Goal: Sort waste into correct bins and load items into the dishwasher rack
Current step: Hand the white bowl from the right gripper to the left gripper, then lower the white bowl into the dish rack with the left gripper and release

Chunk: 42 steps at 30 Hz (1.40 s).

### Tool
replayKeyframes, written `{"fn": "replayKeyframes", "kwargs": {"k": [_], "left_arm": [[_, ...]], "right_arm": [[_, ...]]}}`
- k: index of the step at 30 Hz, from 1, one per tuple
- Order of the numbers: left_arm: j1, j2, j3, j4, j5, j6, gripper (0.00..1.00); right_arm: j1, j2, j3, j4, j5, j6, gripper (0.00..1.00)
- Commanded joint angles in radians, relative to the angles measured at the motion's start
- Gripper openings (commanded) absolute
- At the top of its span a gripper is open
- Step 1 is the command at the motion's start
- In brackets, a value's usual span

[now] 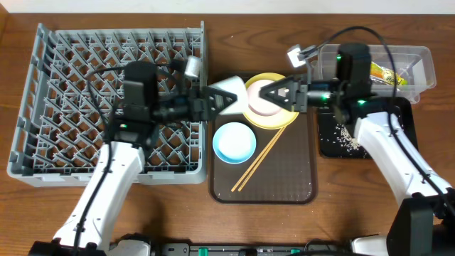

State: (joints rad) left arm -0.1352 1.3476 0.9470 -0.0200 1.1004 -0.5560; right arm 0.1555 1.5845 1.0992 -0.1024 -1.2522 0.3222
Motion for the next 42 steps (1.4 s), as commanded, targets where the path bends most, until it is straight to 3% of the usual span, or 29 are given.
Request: {"fn": "replayKeyframes", "kwargs": {"k": [1,6,11,16,20,36,37,39,42], "left_arm": [[0.072,-0.02,0.013,-0.034,-0.097,0.112,0.13],[0.188,-0.084,0.013,-0.206,-0.219,0.223,0.08],[0.278,-0.193,0.021,-0.475,-0.514,0.339,0.06],[0.298,-0.258,0.022,-0.685,-0.857,0.351,0.06],[0.298,-0.234,0.021,-0.759,-1.007,0.351,0.06],[0.298,0.029,0.021,-0.709,-1.003,0.349,0.07],[0.298,0.04,0.021,-0.706,-0.996,0.349,0.12],[0.298,0.057,0.021,-0.704,-0.996,0.349,0.35],[0.298,0.072,0.021,-0.705,-0.996,0.349,0.36]], "right_arm": [[-0.048,0.004,0.013,-0.069,0.028,-0.072,0.27],[-0.087,-0.004,0.013,-0.264,0.195,-0.196,0.25],[-0.073,-0.077,0.014,-0.488,0.483,-0.34,0.24],[-0.045,-0.198,0.014,-0.62,0.723,-0.365,0.21],[-0.023,-0.259,0.013,-0.677,0.825,-0.365,0.19],[0.0,-0.262,0.013,-0.706,0.837,-0.369,0.18],[0.0,-0.262,0.013,-0.706,0.837,-0.369,0.18],[0.0,-0.262,0.013,-0.706,0.837,-0.369,0.19],[0.0,-0.262,0.013,-0.706,0.837,-0.369,0.19]]}}
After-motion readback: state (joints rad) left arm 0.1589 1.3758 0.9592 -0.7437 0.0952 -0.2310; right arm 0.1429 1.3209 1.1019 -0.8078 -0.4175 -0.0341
